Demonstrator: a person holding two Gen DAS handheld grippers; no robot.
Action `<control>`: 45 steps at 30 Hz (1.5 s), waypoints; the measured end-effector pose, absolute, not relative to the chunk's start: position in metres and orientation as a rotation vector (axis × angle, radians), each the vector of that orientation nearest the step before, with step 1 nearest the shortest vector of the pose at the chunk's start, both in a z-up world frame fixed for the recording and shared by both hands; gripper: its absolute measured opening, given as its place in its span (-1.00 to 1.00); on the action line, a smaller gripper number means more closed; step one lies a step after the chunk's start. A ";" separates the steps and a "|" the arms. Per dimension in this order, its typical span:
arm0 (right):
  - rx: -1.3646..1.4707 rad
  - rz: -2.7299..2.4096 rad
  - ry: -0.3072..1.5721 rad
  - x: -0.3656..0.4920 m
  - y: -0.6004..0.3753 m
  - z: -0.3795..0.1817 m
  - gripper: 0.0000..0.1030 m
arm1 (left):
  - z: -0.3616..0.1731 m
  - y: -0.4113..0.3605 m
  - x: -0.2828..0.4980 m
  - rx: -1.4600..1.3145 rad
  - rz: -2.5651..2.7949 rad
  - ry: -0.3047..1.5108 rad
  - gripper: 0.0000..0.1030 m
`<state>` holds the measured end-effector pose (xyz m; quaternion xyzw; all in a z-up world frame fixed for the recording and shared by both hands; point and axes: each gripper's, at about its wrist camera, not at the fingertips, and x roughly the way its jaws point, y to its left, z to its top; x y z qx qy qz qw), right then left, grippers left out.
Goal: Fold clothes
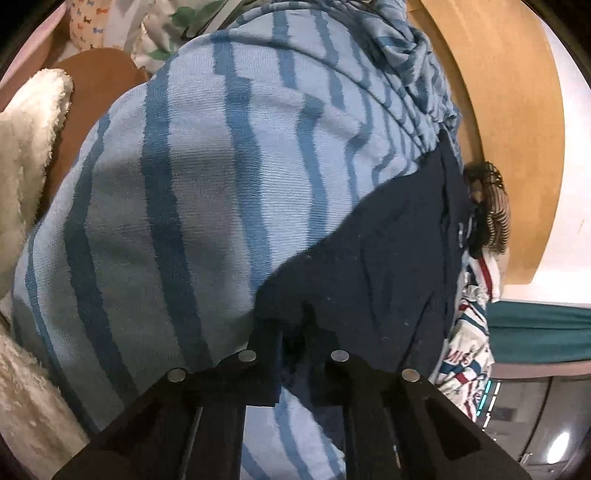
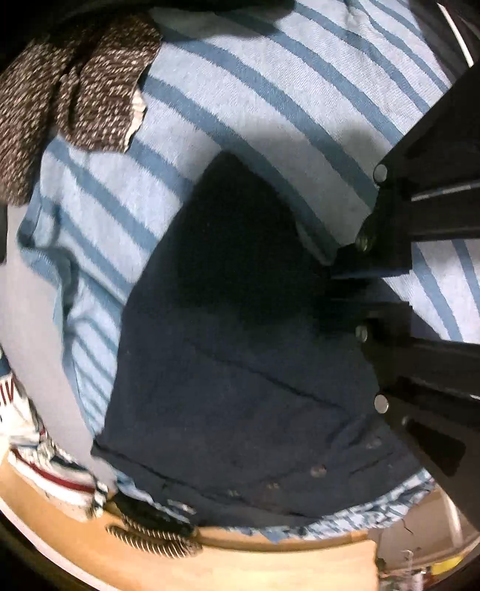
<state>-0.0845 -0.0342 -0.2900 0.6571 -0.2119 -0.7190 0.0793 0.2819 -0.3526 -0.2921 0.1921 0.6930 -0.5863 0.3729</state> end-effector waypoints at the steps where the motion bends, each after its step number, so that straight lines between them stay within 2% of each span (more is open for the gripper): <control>1: 1.949 -2.146 -0.635 -0.084 -0.035 -0.286 -0.83 | -0.287 -0.354 0.280 0.486 -1.516 1.776 -0.84; 12: 1.841 -2.097 -0.628 -0.128 -0.082 -0.241 -0.85 | -0.234 -0.412 0.230 0.420 -1.651 1.763 -0.85; 22: 1.812 -2.086 -0.602 -0.215 -0.163 -0.198 -0.91 | -0.188 -0.516 0.149 0.373 -1.708 1.746 -0.86; 24: 1.801 -2.125 -0.590 -0.241 -0.178 -0.190 -0.70 | -0.186 -0.537 0.132 0.353 -1.696 1.767 -0.83; 25: 1.821 -2.118 -0.560 -0.254 -0.186 -0.188 -0.27 | -0.187 -0.545 0.123 0.353 -1.699 1.793 -0.54; 26: 1.836 -2.112 -0.530 -0.267 -0.192 -0.185 0.31 | -0.188 -0.551 0.117 0.364 -1.714 1.813 0.05; 27: 1.831 -2.107 -0.505 -0.275 -0.196 -0.183 0.34 | -0.187 -0.550 0.115 0.371 -1.738 1.801 0.30; 28: 1.809 -2.108 -0.487 -0.280 -0.197 -0.179 0.25 | -0.184 -0.547 0.114 0.374 -1.764 1.776 0.43; 33: 1.731 -1.992 -0.404 -0.263 -0.204 -0.196 0.40 | -0.177 -0.523 0.114 0.465 -1.839 1.614 0.43; 36: 1.747 -1.874 -0.401 -0.235 -0.207 -0.223 0.27 | -0.187 -0.501 0.099 0.649 -1.843 1.504 0.32; 37: 1.737 -1.849 -0.392 -0.225 -0.210 -0.230 0.15 | -0.190 -0.493 0.089 0.712 -1.862 1.463 0.00; 38: 1.725 -1.822 -0.371 -0.214 -0.214 -0.235 -0.03 | -0.192 -0.484 0.078 0.783 -1.880 1.408 -0.39; 40: 1.688 -1.761 -0.268 -0.189 -0.229 -0.243 -0.21 | -0.194 -0.459 0.048 0.937 -1.947 1.248 -0.71; 41: 1.665 -1.745 -0.188 -0.176 -0.239 -0.244 -0.31 | -0.196 -0.446 0.033 1.001 -1.996 1.187 -0.75; 45: 1.575 -1.731 0.099 -0.137 -0.269 -0.253 -0.37 | -0.213 -0.424 0.017 1.114 -2.009 1.138 -0.75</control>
